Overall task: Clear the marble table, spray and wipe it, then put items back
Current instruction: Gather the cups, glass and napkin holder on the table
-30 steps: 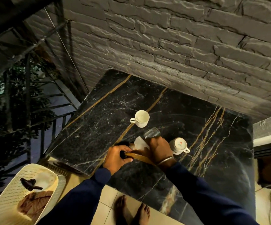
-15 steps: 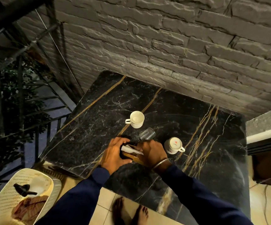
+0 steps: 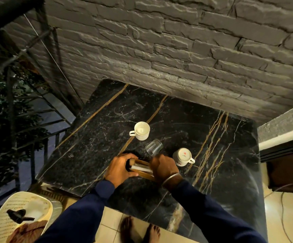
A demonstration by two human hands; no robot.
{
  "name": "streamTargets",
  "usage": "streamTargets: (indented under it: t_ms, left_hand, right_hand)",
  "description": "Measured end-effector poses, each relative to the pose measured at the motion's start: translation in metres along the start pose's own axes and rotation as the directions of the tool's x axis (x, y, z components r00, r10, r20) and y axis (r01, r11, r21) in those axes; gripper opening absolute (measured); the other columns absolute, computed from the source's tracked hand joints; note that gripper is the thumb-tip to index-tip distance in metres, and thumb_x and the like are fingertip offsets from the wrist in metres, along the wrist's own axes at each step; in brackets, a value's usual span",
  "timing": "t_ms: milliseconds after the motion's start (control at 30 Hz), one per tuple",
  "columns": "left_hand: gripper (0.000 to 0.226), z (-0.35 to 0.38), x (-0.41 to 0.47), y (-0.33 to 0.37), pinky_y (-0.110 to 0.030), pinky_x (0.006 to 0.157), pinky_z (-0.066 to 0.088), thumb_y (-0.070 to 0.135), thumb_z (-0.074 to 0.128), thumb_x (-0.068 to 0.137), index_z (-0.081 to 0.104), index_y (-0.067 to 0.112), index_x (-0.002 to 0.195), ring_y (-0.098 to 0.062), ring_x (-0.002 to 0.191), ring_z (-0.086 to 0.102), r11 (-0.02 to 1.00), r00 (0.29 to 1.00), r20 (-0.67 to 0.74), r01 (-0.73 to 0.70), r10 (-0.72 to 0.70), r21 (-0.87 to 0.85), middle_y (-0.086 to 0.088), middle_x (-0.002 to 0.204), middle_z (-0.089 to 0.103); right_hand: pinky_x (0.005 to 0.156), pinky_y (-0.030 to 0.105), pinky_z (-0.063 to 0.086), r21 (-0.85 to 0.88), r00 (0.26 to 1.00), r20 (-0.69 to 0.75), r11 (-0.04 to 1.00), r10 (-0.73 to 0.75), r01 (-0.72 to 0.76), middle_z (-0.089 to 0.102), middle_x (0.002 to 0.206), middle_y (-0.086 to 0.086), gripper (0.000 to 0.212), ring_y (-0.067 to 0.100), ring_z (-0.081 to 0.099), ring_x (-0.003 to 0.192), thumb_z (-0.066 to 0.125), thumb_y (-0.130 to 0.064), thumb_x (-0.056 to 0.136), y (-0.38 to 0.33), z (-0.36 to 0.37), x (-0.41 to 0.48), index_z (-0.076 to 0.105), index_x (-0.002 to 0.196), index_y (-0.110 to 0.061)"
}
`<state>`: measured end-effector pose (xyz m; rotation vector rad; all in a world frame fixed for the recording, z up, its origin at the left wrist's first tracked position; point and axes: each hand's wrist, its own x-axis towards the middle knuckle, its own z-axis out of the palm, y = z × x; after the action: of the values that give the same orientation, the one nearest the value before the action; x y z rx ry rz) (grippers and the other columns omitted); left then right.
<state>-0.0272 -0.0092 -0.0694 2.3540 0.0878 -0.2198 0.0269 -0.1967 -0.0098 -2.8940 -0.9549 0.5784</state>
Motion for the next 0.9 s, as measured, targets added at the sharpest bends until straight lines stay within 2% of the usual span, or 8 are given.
streamTargets:
  t_ms: [100, 200, 267, 333, 500, 633, 767, 900]
  left_hand:
    - [0.06, 0.0, 0.001, 0.001, -0.028, 0.091, 0.051, 0.031, 0.09, 0.055, 0.063, 0.031, 0.109, -0.004, 0.099, 0.061, 1.0, 1.0, 0.012, -0.029, 0.029, 0.007, 0.013, 0.105, 0.067]
    - [0.063, 0.001, 0.005, 0.005, -0.026, 0.092, 0.049, 0.032, 0.09, 0.053, 0.064, 0.029, 0.11, -0.004, 0.1, 0.06, 0.997, 0.997, 0.04, -0.071, 0.071, 0.015, 0.013, 0.107, 0.066]
    - [0.064, 0.001, 0.007, 0.008, -0.023, 0.093, 0.048, 0.033, 0.09, 0.053, 0.065, 0.028, 0.111, -0.005, 0.101, 0.059, 0.994, 0.992, 0.066, -0.105, 0.103, 0.028, 0.011, 0.108, 0.066]
    - [0.062, 0.002, 0.008, 0.011, -0.021, 0.093, 0.047, 0.033, 0.089, 0.056, 0.065, 0.027, 0.112, -0.005, 0.102, 0.059, 0.991, 0.989, 0.084, -0.121, 0.117, 0.047, 0.01, 0.11, 0.065]
    - [0.059, 0.007, 0.009, 0.011, -0.026, 0.09, 0.051, 0.035, 0.089, 0.058, 0.065, 0.029, 0.112, -0.006, 0.099, 0.06, 0.99, 0.989, 0.09, -0.12, 0.114, 0.07, 0.01, 0.109, 0.065]
    - [0.061, 0.007, 0.013, 0.009, -0.021, 0.091, 0.048, 0.035, 0.088, 0.057, 0.065, 0.03, 0.113, -0.006, 0.101, 0.06, 0.989, 0.988, 0.103, -0.12, 0.111, 0.083, 0.009, 0.111, 0.065]
    - [0.061, 0.009, 0.015, 0.005, -0.026, 0.092, 0.05, 0.038, 0.087, 0.058, 0.063, 0.032, 0.114, -0.007, 0.103, 0.06, 0.989, 0.986, 0.127, -0.116, 0.105, 0.086, 0.01, 0.112, 0.065]
    - [0.058, 0.014, 0.018, 0.005, -0.025, 0.094, 0.048, 0.041, 0.083, 0.064, 0.062, 0.034, 0.117, -0.006, 0.103, 0.061, 0.988, 0.983, 0.166, -0.102, 0.082, 0.117, 0.011, 0.114, 0.066]
  right_hand:
    - [0.068, 0.036, 0.048, 0.104, 0.993, -0.119, 0.994, -0.007, 0.019, 0.066, 0.093, 0.019, 0.018, 0.038, 0.066, 0.085, 0.057, -0.017, 0.091, 0.004, 0.005, -0.004, 0.066, 0.098, -0.003]
    - [0.058, 0.031, 0.048, 0.242, 0.962, -0.223, 0.965, 0.161, -0.105, 0.068, 0.076, 0.011, 0.016, 0.029, 0.067, 0.07, 0.065, -0.026, 0.085, 0.031, 0.011, 0.004, 0.067, 0.084, -0.01]
    - [0.06, 0.028, 0.053, 0.295, 0.932, -0.272, 0.943, 0.238, -0.154, 0.069, 0.079, 0.0, 0.019, 0.016, 0.067, 0.071, 0.067, -0.037, 0.084, 0.061, 0.009, 0.013, 0.066, 0.089, -0.019]
    - [0.069, 0.025, 0.055, 0.32, 0.926, -0.264, 0.93, 0.269, -0.179, 0.07, 0.088, -0.003, 0.015, 0.012, 0.068, 0.079, 0.064, -0.034, 0.087, 0.082, 0.006, 0.024, 0.066, 0.097, -0.023]
    - [0.1, 0.039, 0.046, 0.169, 0.983, -0.185, 0.985, -0.001, 0.033, 0.056, 0.129, 0.015, 0.042, 0.032, 0.053, 0.118, 0.066, -0.014, 0.084, 0.081, 0.003, 0.062, 0.059, 0.125, -0.011]
    - [0.107, 0.046, 0.034, -0.039, 0.991, 0.052, 0.991, -0.126, 0.128, 0.044, 0.143, 0.011, 0.062, 0.033, 0.036, 0.132, 0.068, -0.016, 0.08, 0.061, -0.001, 0.083, 0.046, 0.138, -0.017]
    - [0.109, 0.053, 0.03, -0.098, 0.973, 0.078, 0.97, -0.217, 0.225, 0.04, 0.149, 0.013, 0.056, 0.037, 0.035, 0.135, 0.056, -0.013, 0.09, 0.053, 0.011, 0.089, 0.041, 0.143, -0.02]
    - [0.106, 0.051, 0.034, -0.112, 0.97, 0.057, 0.964, -0.237, 0.242, 0.048, 0.143, 0.014, 0.043, 0.037, 0.044, 0.129, 0.05, -0.023, 0.095, 0.054, 0.017, 0.096, 0.047, 0.138, -0.02]
